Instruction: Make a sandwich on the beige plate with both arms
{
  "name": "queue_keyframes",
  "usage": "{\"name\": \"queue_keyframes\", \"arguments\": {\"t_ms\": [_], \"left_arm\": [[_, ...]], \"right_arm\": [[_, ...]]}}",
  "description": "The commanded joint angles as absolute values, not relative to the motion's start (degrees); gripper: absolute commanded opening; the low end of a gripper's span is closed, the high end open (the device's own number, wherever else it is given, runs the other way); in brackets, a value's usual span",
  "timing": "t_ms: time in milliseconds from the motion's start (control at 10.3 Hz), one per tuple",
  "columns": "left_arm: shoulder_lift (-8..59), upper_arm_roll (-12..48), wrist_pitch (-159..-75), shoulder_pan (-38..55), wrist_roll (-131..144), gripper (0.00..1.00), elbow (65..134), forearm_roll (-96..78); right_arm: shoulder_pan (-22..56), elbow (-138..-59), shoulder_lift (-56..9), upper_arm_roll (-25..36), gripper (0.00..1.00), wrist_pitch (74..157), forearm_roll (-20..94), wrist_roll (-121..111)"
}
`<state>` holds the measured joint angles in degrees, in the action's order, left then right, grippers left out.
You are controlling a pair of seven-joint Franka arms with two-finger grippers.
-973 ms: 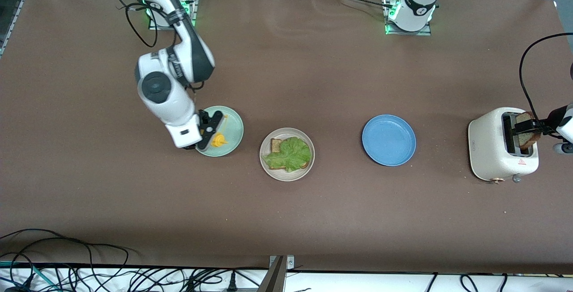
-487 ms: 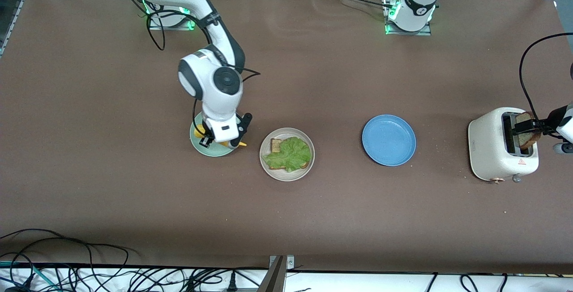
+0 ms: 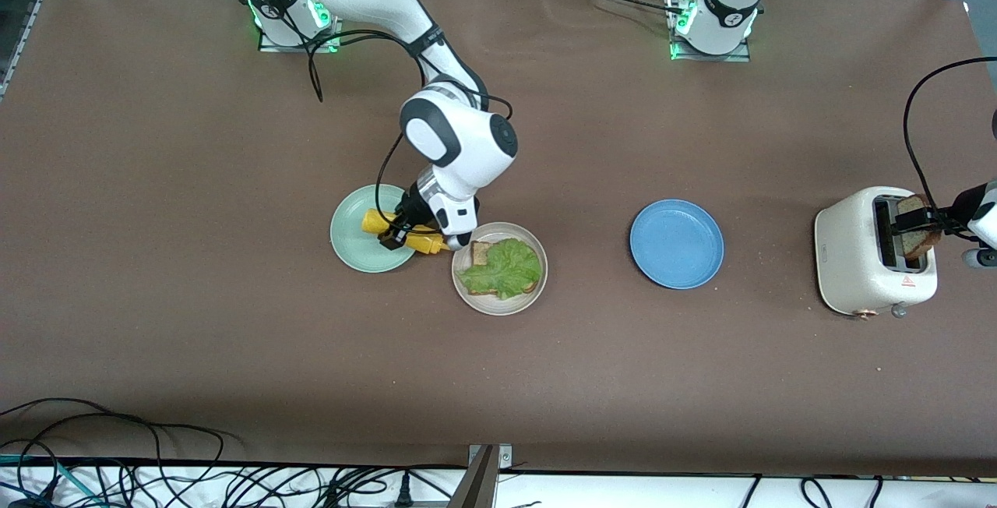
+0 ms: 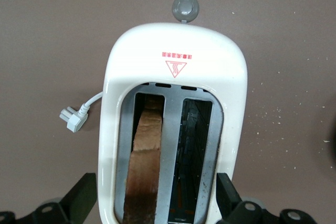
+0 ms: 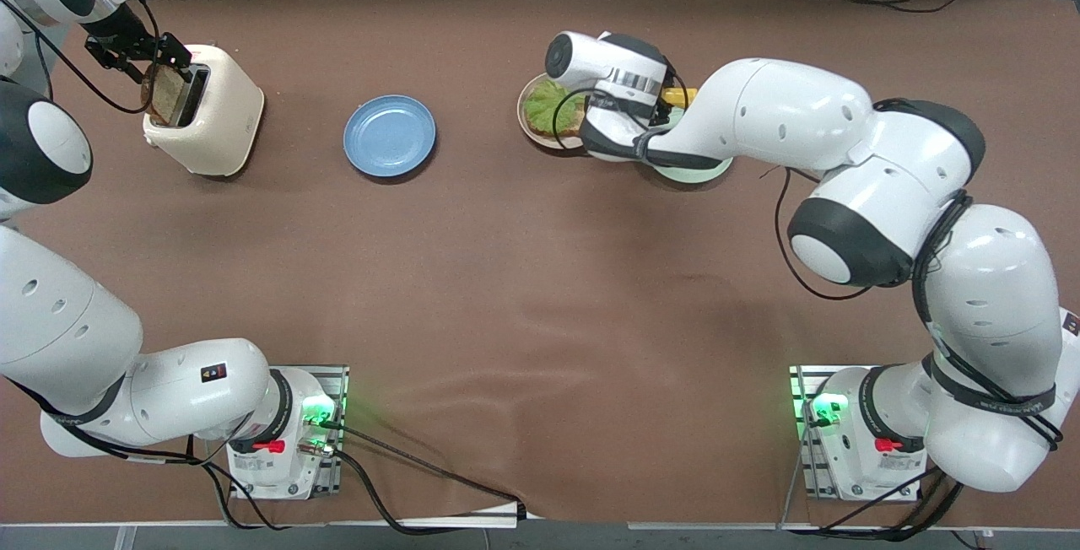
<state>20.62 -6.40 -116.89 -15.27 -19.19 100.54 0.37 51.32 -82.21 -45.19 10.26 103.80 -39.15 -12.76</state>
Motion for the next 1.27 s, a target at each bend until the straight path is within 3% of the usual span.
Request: {"name": "queue_keyframes", "arguments": {"t_ms": [0, 779, 1168], "left_arm": [[19.7, -6.6, -116.5, -14.9, -19.3, 1.0, 101.2, -0.3], [19.7, -6.6, -116.5, -15.0, -19.3, 1.0, 101.2, -0.3], [19.9, -6.6, -116.5, -14.9, -19.3, 1.0, 101.2, -0.3]], "right_arm": [[54.6, -79.7, -49.2, 11.2, 0.0, 100.1, -46.3, -12.2], [54.8, -76.8, -49.8, 12.6, 0.0, 98.7, -49.5, -20.9], [43.0, -73.0, -42.5, 13.4, 0.0, 99.2, -31.9, -37.5]]}}
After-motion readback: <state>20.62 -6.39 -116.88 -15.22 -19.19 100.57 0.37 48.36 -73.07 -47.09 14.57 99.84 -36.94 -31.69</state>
